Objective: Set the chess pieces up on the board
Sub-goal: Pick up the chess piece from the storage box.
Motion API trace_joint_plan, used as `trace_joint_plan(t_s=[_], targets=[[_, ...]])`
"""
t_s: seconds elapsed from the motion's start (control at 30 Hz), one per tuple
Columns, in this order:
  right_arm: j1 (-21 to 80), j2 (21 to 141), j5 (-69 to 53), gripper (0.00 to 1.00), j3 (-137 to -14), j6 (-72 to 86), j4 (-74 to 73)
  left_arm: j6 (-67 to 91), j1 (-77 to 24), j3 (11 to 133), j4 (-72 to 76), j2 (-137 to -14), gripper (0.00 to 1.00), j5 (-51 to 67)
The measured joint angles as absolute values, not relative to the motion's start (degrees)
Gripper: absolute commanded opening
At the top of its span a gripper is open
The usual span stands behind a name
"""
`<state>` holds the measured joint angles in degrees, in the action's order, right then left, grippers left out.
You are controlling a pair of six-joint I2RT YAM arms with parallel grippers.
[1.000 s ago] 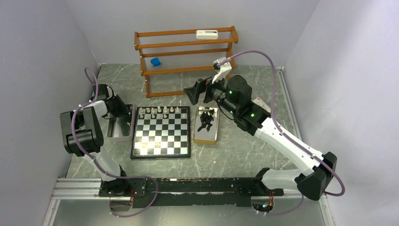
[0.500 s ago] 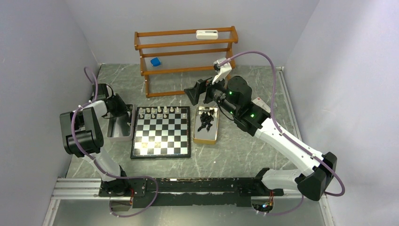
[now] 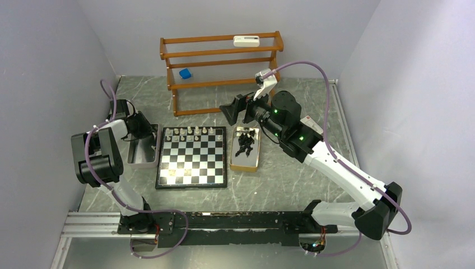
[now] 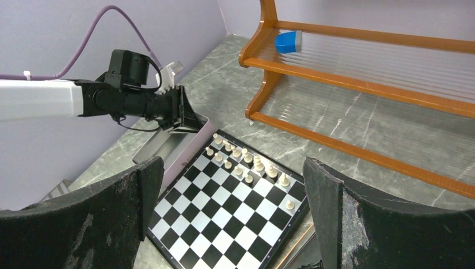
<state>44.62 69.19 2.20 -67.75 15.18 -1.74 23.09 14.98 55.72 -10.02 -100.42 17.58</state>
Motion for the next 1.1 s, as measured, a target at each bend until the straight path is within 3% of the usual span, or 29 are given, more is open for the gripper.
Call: trace_joint_plan(t_s=[0.6,1.1], targets=[[44.62,67.83,2.39,1.00,-67.05,15.16,-1.54,23.16,14.46,55.72,-9.26,-101.75,0.30,17.80],[44.62,67.83,2.39,1.00,-66.83,15.18,-1.54,23.11,14.41,56.21,-9.74,-101.95,0.18,17.78]])
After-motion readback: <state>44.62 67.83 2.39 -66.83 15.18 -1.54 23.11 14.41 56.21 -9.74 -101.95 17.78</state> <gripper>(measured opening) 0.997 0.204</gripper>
